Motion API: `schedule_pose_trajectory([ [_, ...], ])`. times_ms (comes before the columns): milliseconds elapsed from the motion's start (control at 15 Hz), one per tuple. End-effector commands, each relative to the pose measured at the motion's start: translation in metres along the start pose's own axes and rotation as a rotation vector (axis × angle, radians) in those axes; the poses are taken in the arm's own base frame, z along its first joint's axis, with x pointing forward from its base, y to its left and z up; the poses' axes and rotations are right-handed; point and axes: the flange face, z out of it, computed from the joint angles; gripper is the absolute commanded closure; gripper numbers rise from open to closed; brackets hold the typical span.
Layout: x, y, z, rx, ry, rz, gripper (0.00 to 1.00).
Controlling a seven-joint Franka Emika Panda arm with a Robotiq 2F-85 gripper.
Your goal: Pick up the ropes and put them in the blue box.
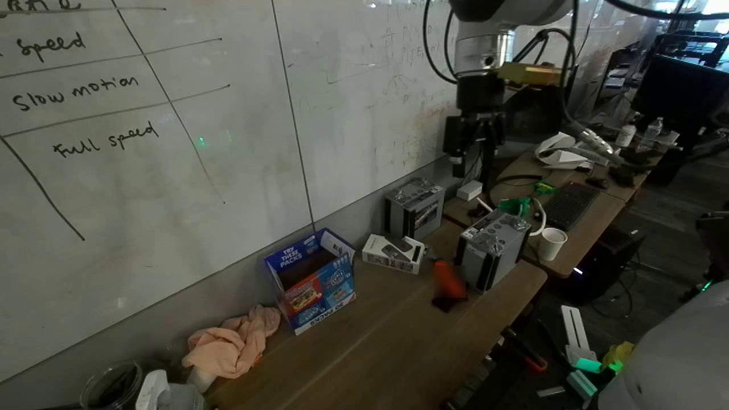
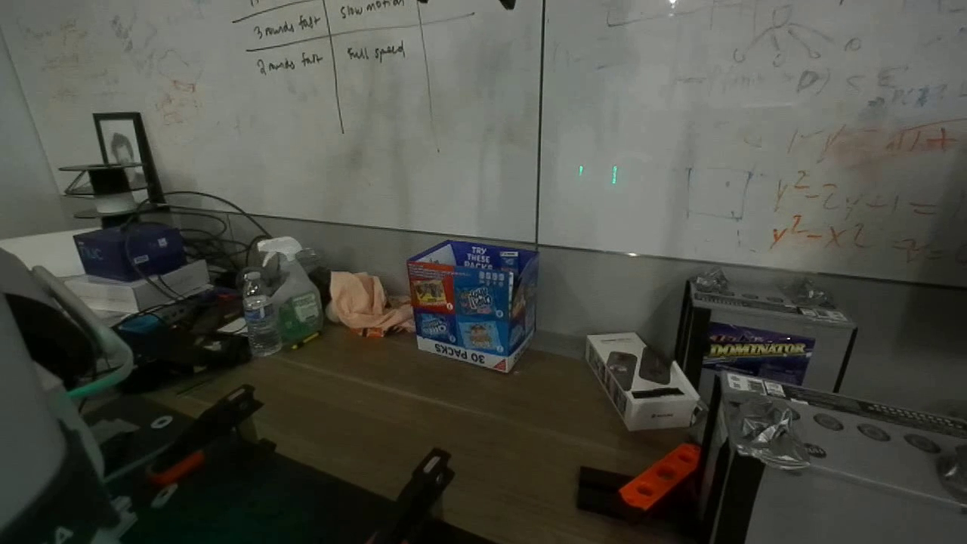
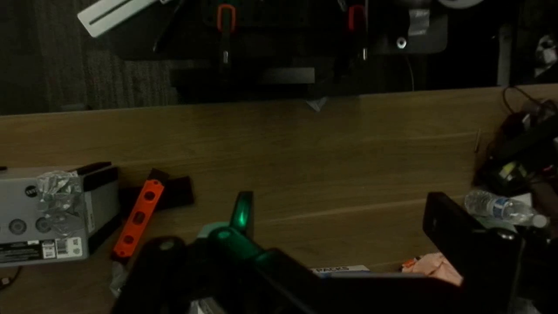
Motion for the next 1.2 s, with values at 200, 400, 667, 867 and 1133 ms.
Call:
schedule_pose_trajectory([
  [200, -0.082, 0.027, 0.016, 0.068, -0.063, -0.019, 0.00],
  [400, -0.092, 0.020, 0.033, 0.002, -0.055, -0.076, 0.00],
  [667, -0.101, 0.007, 0.053, -0.111, -0.004, -0.157, 0.00],
  [867, -0.104, -0.004, 0.055, -0.088, 0.126, -0.176, 0.00],
  [1133, -0.107, -0.010, 0.058, -0.051, 0.212, -0.174, 0.00],
])
